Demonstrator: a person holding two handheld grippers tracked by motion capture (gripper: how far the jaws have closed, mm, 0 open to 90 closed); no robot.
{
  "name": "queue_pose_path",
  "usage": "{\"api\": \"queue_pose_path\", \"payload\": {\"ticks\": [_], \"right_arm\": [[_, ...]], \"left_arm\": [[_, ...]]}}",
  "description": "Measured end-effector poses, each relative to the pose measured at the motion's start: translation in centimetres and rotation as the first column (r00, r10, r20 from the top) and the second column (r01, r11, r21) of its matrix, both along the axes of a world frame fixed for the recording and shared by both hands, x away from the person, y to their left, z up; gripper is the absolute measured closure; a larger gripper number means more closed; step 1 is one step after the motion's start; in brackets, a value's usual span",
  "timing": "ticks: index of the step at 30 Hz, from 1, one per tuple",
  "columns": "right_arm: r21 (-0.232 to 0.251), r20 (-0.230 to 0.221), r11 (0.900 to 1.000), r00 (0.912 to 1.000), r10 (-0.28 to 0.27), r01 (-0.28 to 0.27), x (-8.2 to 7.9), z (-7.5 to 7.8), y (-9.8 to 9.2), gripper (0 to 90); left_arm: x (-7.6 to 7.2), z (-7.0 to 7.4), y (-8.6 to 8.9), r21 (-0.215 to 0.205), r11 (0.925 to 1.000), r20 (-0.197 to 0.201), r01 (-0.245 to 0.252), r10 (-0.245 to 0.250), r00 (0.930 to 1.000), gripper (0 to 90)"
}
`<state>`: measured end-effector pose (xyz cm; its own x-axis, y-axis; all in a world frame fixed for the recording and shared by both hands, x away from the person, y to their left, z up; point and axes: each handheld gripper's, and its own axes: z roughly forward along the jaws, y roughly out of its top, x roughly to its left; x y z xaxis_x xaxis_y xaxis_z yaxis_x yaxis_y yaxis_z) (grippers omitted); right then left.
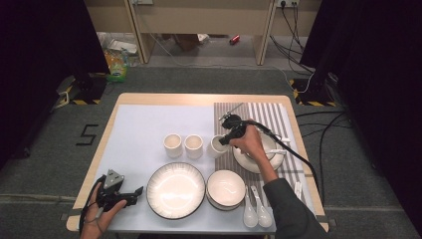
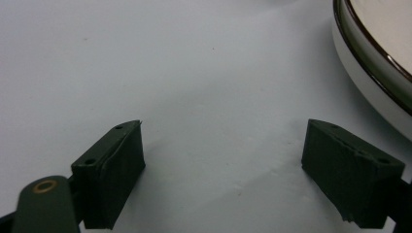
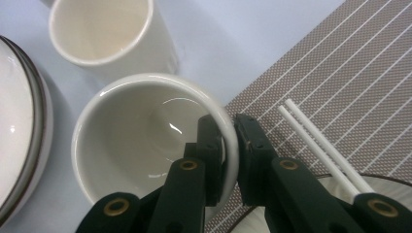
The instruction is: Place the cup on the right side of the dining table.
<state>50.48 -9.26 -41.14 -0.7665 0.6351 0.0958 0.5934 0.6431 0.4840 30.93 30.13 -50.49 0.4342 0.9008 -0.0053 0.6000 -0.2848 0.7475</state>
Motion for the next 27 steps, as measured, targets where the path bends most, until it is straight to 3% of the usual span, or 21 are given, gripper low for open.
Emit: {"api": "queue_pose_path", "payload": {"ticks": [12,27], "right_arm": [[0.033,0.038,0.999,0.9990,-0.024,0.023,-0.1,3.3,-1.8,81.5],[0.036,0.056,0.998,0.9969,-0.054,0.052,1.0,4.5,-2.2,81.4]], "left_arm": [[0.0,0.0,0.0,0.000,1.0000,0.001,0.000,0.000,1.0000,14.3],[0.0,0.0,0.0,0.000,1.0000,0.000,0.000,0.000,1.0000,14.3]]}}
